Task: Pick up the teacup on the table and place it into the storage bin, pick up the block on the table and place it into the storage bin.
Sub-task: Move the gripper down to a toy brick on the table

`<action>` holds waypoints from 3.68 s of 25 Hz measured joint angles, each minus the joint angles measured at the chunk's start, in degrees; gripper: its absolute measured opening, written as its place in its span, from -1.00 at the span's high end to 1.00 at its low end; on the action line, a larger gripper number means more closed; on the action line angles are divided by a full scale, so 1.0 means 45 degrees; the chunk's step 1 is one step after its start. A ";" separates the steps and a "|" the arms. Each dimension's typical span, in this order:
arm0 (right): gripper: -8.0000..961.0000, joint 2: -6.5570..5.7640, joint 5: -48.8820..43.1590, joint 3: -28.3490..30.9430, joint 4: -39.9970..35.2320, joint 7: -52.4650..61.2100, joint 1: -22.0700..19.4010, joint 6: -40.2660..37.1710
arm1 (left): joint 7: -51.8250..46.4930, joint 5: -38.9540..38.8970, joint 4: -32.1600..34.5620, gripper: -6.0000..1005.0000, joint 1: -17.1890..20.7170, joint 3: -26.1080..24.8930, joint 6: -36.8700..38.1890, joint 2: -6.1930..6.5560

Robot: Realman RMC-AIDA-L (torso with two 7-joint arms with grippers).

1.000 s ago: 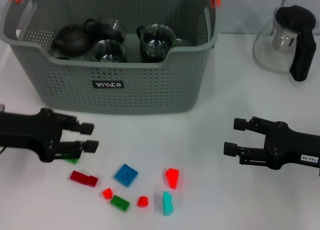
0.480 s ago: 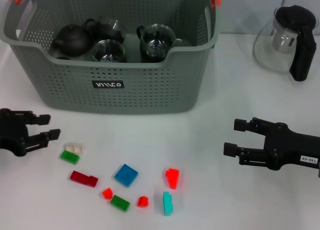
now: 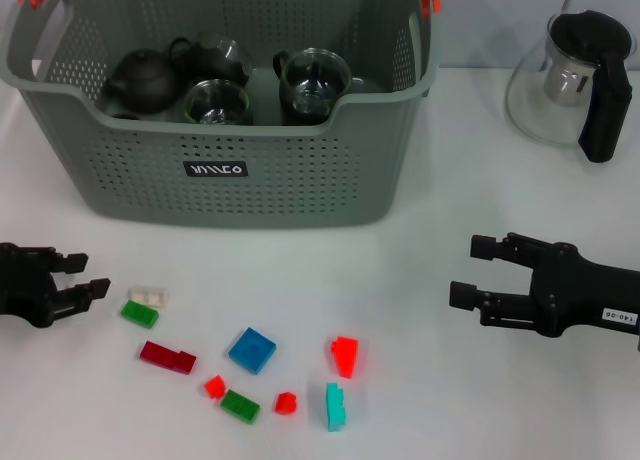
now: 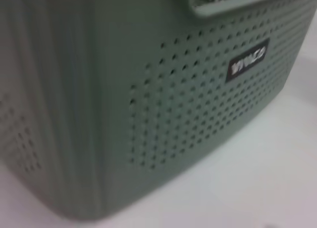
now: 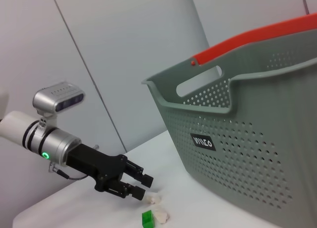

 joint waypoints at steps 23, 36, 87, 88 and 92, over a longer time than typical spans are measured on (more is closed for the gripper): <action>-0.93 -0.0014 -0.0001 -0.0104 0.0019 0.0014 0.0063 0.0112 | -0.0159 0.0335 -0.0387 0.09 0.0126 0.0041 -0.0810 -0.0156; -0.93 -0.0033 0.0000 -0.0102 0.0026 0.0014 0.0084 0.0116 | -0.0941 0.0306 -0.0206 0.31 0.0014 -0.0032 -0.1232 -0.0231; -0.93 -0.0032 -0.0196 -0.0100 0.0040 0.0014 0.0156 0.0116 | -0.1073 0.0423 -0.0088 0.45 0.0074 0.0346 -0.1547 -0.0379; -0.93 -0.0033 -0.0195 -0.0103 0.0039 0.0014 0.0155 0.0116 | -0.1092 0.0429 -0.0090 0.45 0.0089 0.0418 -0.1577 -0.0393; -0.93 -0.0032 -0.0196 -0.0104 0.0040 0.0014 0.0155 0.0116 | -0.1114 0.0410 -0.0072 0.47 0.0109 0.0435 -0.1615 -0.0420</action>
